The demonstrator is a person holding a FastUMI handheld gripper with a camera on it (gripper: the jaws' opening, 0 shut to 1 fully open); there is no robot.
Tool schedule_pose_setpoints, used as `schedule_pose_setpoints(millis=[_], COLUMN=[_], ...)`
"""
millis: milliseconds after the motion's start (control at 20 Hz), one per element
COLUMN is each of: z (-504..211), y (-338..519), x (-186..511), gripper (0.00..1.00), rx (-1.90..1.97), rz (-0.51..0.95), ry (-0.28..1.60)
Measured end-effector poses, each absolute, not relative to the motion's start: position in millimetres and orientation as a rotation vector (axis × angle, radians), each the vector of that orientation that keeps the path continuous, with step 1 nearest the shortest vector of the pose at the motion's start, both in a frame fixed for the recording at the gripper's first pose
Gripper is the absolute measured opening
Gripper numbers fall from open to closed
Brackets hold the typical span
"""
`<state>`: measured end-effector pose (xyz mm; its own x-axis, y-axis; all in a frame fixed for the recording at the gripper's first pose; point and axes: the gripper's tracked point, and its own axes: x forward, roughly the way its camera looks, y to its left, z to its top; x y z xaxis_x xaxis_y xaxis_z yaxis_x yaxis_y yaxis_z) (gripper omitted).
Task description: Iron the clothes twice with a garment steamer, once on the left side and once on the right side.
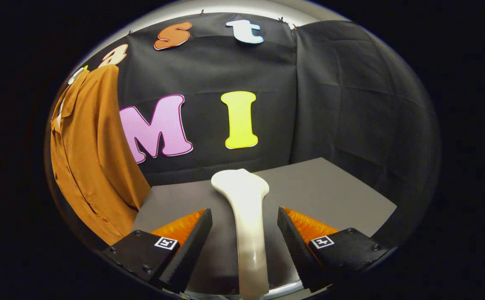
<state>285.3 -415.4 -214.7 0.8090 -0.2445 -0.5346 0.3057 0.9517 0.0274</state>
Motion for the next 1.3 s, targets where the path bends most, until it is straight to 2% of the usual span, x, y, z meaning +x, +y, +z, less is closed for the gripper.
schedule_pose_setpoints(millis=[150,200,350,400,500,600,650,1300], z=[-238,-241,-249,-246,-255,-250,-246,-159], y=[-424,-424,-424,-422,-426,-420,-418,-380], x=[289,287,290,288,290,290,288,249], gripper=[1.0,0.97,0.69,0.7,0.45,0.45,0.38,0.38], rx=[0.121,0.119,0.106,0.106,0.085,0.078,0.083,0.092], rz=[-0.311,-0.315,-0.313,-0.302,-0.306,-0.284,-0.276,-0.23], ry=[0.656,0.672,0.703,0.72,0.729,0.719,0.708,0.477])
